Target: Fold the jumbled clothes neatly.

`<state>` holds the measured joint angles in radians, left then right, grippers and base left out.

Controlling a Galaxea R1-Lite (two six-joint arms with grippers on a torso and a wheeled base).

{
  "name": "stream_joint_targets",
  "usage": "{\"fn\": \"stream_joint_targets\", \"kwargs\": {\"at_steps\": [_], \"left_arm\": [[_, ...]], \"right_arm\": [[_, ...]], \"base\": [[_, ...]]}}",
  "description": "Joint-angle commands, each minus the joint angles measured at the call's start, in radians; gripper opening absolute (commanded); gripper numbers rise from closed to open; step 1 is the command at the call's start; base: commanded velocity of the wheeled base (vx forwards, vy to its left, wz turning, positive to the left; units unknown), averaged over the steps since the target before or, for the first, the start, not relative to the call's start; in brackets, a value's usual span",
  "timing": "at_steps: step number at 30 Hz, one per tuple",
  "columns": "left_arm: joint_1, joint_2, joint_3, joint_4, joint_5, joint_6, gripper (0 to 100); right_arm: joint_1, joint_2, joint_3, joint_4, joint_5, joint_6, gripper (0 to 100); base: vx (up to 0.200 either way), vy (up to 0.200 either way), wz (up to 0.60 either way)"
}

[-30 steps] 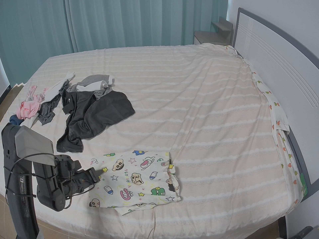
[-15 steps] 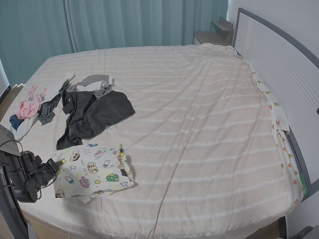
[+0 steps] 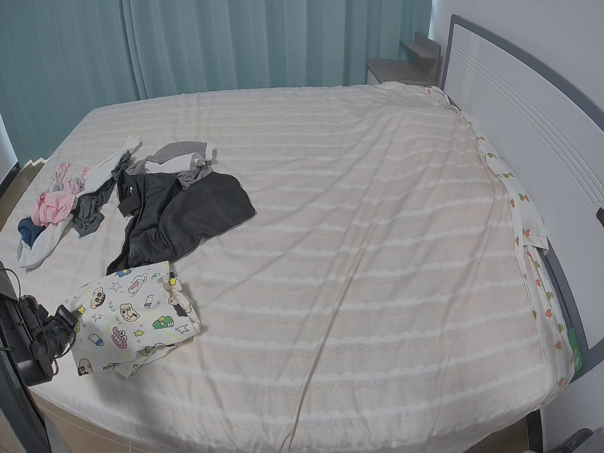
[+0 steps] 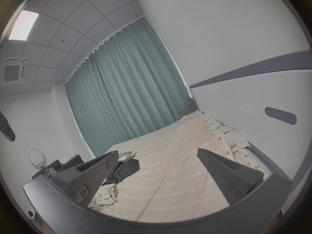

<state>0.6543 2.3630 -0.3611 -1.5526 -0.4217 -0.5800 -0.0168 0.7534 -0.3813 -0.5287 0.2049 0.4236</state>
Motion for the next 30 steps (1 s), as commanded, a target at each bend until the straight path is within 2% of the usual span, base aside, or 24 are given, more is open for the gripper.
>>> {"fn": "stream_joint_targets", "kwargs": {"at_steps": [1, 7, 9, 12, 15, 16, 19, 20, 21, 22, 24, 25, 26, 27, 28, 29, 30], "left_arm": [[0.013, 0.027, -0.001, -0.018, 0.003, 0.003, 100], [0.039, 0.010, 0.019, -0.018, 0.066, 0.003, 100], [0.077, -0.024, 0.025, -0.018, 0.058, 0.003, 100], [0.143, -0.082, 0.036, -0.018, 0.008, -0.001, 100], [0.196, -0.186, 0.099, -0.018, -0.097, -0.003, 100], [0.216, -0.261, 0.159, -0.018, -0.196, 0.000, 100], [0.252, -0.430, 0.263, -0.018, -0.416, 0.005, 100], [0.252, -0.458, 0.278, -0.018, -0.451, 0.005, 100], [0.252, -0.458, 0.278, -0.018, -0.451, 0.005, 100], [0.248, -0.599, 0.352, -0.018, -0.595, 0.008, 100], [0.205, -0.702, 0.361, 0.005, -0.651, -0.011, 100], [0.200, -0.708, 0.361, 0.008, -0.652, -0.012, 100], [0.148, -0.794, 0.361, 0.052, -0.666, -0.047, 100], [0.148, -0.794, 0.361, 0.052, -0.666, -0.047, 100], [0.088, -0.887, 0.361, 0.081, -0.681, -0.086, 100], [0.088, -0.887, 0.361, 0.081, -0.681, -0.086, 100], [-0.015, -1.002, 0.361, 0.124, -0.704, -0.147, 100]], "right_arm": [[0.000, 0.003, 0.001, 0.000, 0.001, 0.000, 100], [0.000, 0.003, 0.001, 0.000, 0.001, 0.000, 100], [0.000, 0.003, 0.001, 0.000, 0.001, 0.000, 100], [0.000, 0.003, 0.002, 0.000, 0.001, 0.000, 100], [0.000, 0.003, 0.001, 0.000, 0.001, 0.000, 100], [0.000, 0.000, 0.001, 0.000, 0.001, 0.000, 100], [0.000, -0.005, -0.001, 0.000, 0.004, -0.002, 100], [0.000, -0.005, 0.001, 0.000, 0.005, -0.002, 100], [0.000, -0.005, 0.001, 0.000, 0.005, -0.002, 100], [0.000, -0.012, 0.004, 0.000, 0.022, -0.002, 100], [0.000, -0.023, 0.016, 0.001, 0.039, -0.005, 100], [0.000, -0.023, 0.018, 0.001, 0.039, -0.006, 100], [0.005, -0.039, 0.036, 0.001, 0.053, -0.014, 100], [0.005, -0.039, 0.036, 0.001, 0.053, -0.014, 100], [0.005, -0.051, 0.048, 0.001, 0.059, -0.019, 100], [0.005, -0.051, 0.048, 0.001, 0.059, -0.019, 100], [0.006, -0.068, 0.067, 0.003, 0.062, -0.025, 100]], "base": [[0.000, 0.000, 0.00], [0.000, 0.000, 0.00], [0.000, 0.000, 0.00], [0.000, 0.000, 0.00], [0.000, 0.000, 0.00], [0.000, 0.000, 0.00], [0.000, 0.000, 0.00], [0.000, 0.000, 0.00], [0.000, 0.000, 0.00], [0.000, 0.000, 0.00], [0.000, 0.000, 0.00], [0.000, 0.000, 0.00], [0.000, 0.000, 0.00], [0.000, 0.000, 0.00], [0.000, 0.000, 0.00], [0.000, 0.000, 0.00], [0.000, 0.000, 0.00]]}}
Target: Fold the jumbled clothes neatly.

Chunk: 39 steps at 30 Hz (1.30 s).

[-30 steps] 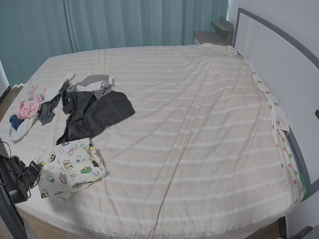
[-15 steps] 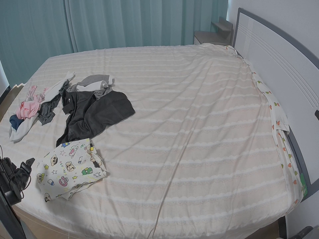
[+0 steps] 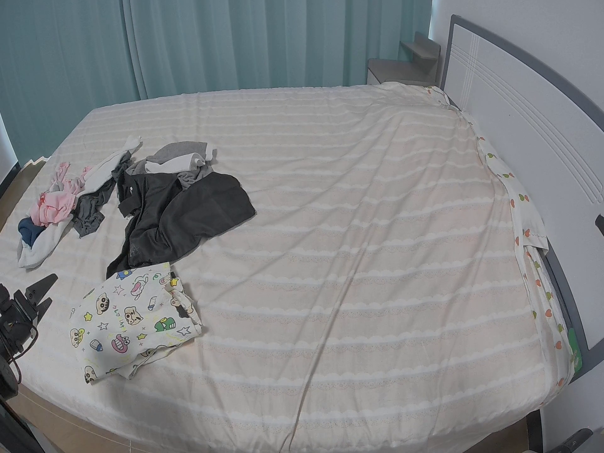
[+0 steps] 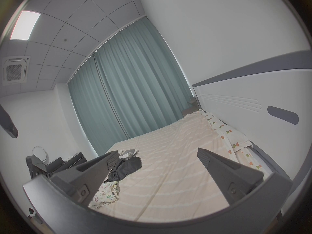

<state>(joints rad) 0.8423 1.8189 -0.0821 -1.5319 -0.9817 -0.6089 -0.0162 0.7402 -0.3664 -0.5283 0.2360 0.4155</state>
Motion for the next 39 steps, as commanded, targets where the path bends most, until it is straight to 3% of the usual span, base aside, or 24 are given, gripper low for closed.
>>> {"fn": "stream_joint_targets", "kwargs": {"at_steps": [1, 4, 6, 7, 11, 14, 15, 16, 19, 20, 24, 29, 31, 32, 33, 34, 35, 37, 39], "left_arm": [[-0.232, -0.503, 0.082, 0.122, -0.149, -0.140, 100], [-0.382, -0.707, 0.082, 0.246, -0.180, -0.215, 100], [-0.433, -0.794, 0.082, 0.312, -0.195, -0.229, 100], [-0.502, -0.915, 0.082, 0.418, -0.221, -0.233, 100], [-0.655, -1.215, 0.081, 0.684, -0.270, -0.233, 100], [-0.753, -1.405, 0.081, 0.846, -0.295, -0.235, 100], [-0.753, -1.405, 0.081, 0.846, -0.295, -0.235, 100], [-0.753, -1.508, 0.082, 0.949, -0.318, -0.235, 100], [-0.752, -1.604, 0.082, 1.043, -0.345, -0.235, 100], [-0.752, -1.710, 0.082, 1.135, -0.359, -0.235, 100], [-0.752, -1.735, 0.081, 1.185, -0.362, -0.189, 100], [-0.752, -1.735, 0.082, 1.208, -0.356, -0.061, 100], [-0.752, -1.735, 0.082, 1.285, -0.210, 0.106, 100], [-0.752, -1.735, 0.082, 1.345, -0.100, 0.219, 100], [-0.752, -1.735, 0.082, 1.363, -0.072, 0.252, 100], [-0.752, -1.731, 0.082, 1.466, 0.086, 0.428, 100], [-0.752, -1.731, 0.078, 1.498, 0.135, 0.482, 100], [-0.752, -1.730, 0.078, 1.480, 0.347, 0.552, 100], [-0.752, -1.730, 0.082, 1.460, 0.633, 0.607, 100]], "right_arm": [[0.005, -0.062, 0.064, 0.002, 0.031, -0.020, 100], [0.007, -0.107, 0.138, 0.002, 0.031, -0.083, 100], [0.007, -0.133, 0.179, 0.002, 0.031, -0.106, 100], [0.007, -0.176, 0.241, 0.002, 0.032, -0.121, 100], [0.009, -0.278, 0.353, 0.010, 0.034, -0.132, 100], [0.009, -0.383, 0.366, 0.148, 0.032, -0.161, 100], [0.009, -0.383, 0.366, 0.148, 0.032, -0.161, 100], [0.010, -0.507, 0.366, 0.300, 0.034, -0.187, 100], [0.013, -0.634, 0.359, 0.447, 0.034, -0.253, 100], [0.019, -0.728, 0.354, 0.548, 0.040, -0.310, 100], [0.013, -0.739, 0.343, 0.564, 0.042, -0.327, 100], [0.012, -0.739, 0.354, 0.544, 0.034, -0.403, 100], [0.012, -0.739, 0.357, 0.533, -0.033, -0.414, 100], [0.012, -0.739, 0.366, 0.516, -0.084, -0.420, 100], [0.012, -0.739, 0.366, 0.513, -0.093, -0.420, 100], [0.012, -0.739, 0.366, 0.510, -0.130, -0.422, 100], [0.012, -0.739, 0.366, 0.510, -0.135, -0.423, 100], [0.012, -0.739, 0.366, 0.511, -0.147, -0.439, 100], [0.012, -0.739, 0.366, 0.564, -0.191, -0.465, 100]], "base": [[0.000, 0.000, 0.00], [0.000, 0.000, 0.00], [0.000, 0.000, 0.00], [0.000, 0.000, 0.00], [0.000, 0.000, 0.00], [0.000, 0.000, 0.00], [0.000, 0.000, 0.00], [0.000, 0.000, 0.00], [0.000, 0.000, 0.00], [0.000, 0.000, 0.00], [0.000, 0.000, 0.00], [0.000, 0.000, 0.00], [0.000, 0.000, 0.00], [0.000, 0.000, 0.00], [0.000, 0.000, 0.00], [0.000, 0.000, 0.00], [0.000, 0.000, 0.00], [0.000, 0.000, 0.00], [0.000, 0.000, 0.00]]}}
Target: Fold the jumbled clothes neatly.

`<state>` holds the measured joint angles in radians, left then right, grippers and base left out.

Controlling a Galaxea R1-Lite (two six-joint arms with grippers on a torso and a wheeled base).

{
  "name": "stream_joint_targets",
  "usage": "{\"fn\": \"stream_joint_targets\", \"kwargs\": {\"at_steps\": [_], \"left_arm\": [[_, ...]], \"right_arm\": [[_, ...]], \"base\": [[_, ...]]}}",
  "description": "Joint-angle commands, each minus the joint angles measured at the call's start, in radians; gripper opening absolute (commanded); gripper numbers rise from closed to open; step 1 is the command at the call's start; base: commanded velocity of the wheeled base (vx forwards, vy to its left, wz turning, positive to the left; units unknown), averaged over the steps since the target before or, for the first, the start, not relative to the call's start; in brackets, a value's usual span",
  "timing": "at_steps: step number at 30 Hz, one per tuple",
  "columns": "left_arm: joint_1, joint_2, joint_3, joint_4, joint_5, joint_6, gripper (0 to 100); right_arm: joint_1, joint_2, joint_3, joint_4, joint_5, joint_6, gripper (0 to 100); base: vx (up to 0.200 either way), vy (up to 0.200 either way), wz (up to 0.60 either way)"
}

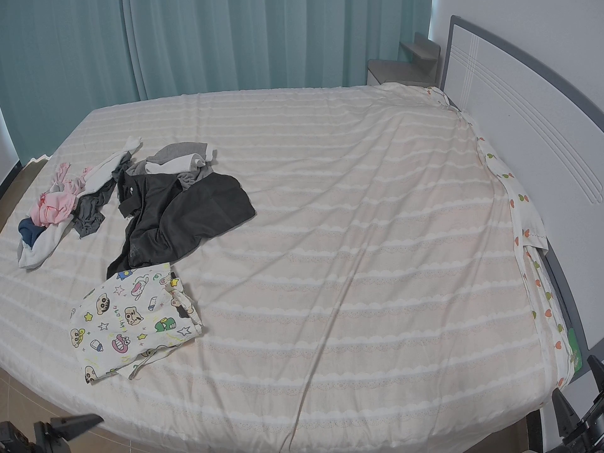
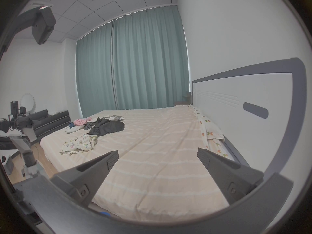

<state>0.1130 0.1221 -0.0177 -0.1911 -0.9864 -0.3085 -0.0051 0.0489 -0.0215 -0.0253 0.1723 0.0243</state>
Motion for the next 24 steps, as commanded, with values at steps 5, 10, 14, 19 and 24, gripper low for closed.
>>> {"fn": "stream_joint_targets", "kwargs": {"at_steps": [5, 10, 14, 19, 24], "left_arm": [[-0.015, -0.032, 0.015, 0.211, 1.049, 0.275, 100], [-0.015, -0.032, 0.018, 0.186, 1.039, 0.258, 100], [-0.015, -0.032, 0.018, 0.186, 1.034, 0.266, 100], [-0.015, -0.032, 0.018, 0.186, 1.028, 0.270, 100], [-0.015, -0.032, 0.018, 0.186, 1.026, 0.296, 100]], "right_arm": [[0.001, -0.046, 0.021, 0.061, -0.099, -0.110, 100], [0.001, -0.046, 0.021, 0.058, -0.096, -0.102, 100], [0.001, -0.046, 0.021, 0.058, -0.099, -0.083, 100], [0.001, -0.047, 0.021, 0.054, -0.103, -0.067, 100], [0.001, -0.047, 0.021, 0.058, -0.099, -0.078, 100]], "base": [[0.000, 0.000, 0.00], [0.000, 0.000, 0.00], [0.000, 0.000, 0.00], [0.000, 0.000, 0.00], [0.000, 0.000, 0.00]]}}
